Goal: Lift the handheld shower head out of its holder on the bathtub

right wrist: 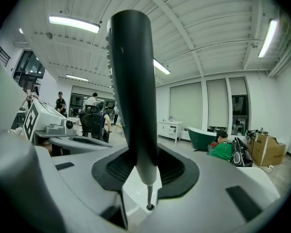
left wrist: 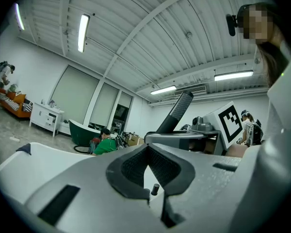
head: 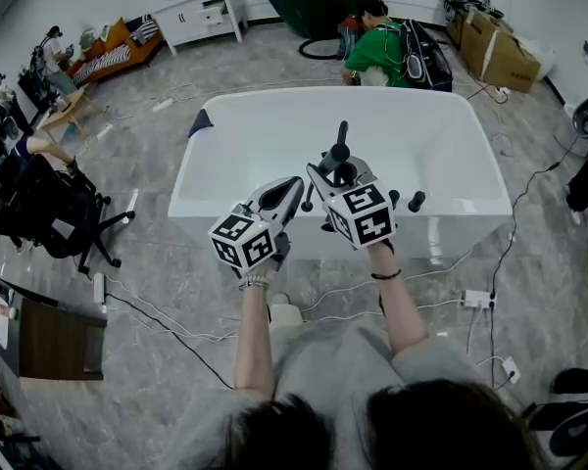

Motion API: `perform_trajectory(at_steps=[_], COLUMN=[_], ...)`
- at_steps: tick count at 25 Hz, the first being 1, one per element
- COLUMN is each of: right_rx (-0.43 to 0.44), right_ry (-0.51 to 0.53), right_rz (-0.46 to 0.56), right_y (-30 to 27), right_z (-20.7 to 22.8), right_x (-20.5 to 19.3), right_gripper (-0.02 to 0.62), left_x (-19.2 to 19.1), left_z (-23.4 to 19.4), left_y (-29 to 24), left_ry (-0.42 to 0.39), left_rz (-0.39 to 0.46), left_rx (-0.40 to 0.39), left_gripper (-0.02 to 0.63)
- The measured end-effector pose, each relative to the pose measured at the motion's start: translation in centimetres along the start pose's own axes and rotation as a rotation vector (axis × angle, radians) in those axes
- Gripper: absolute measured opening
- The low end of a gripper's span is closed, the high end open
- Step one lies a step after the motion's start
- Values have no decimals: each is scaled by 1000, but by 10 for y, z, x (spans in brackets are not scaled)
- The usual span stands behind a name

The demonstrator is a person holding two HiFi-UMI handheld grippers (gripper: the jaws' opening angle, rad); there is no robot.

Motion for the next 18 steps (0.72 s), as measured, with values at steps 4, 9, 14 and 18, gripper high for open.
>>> perform_trajectory(at_steps=[4, 9, 14, 18], right_rx=[-5, -4, -1, 0], right_ry=[-1, 0, 2, 2], right_rz=[9, 23, 27, 38], right_y=[2, 6, 5, 1], right_z=[-3, -4, -4, -6], right_x=[0, 2, 0, 2], right_gripper=[132, 132, 132, 132], left_x=[2, 5, 5, 9], left_z=[1, 4, 4, 0], left_y=[5, 6, 6, 9], left_ry=[-6, -18, -26, -38], left_rz=[8, 12, 8, 12], left_rx=[0, 3, 6, 12], left_gripper=[5, 5, 5, 5])
Point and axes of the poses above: the fingertips, and each gripper's own axes: y backward along the fingers, z to its right, x out of its top, the point moved 3 cm from there along y, backward along the fingers, and after that the axes turned 1 degree about -x, right-handed, at the moved point
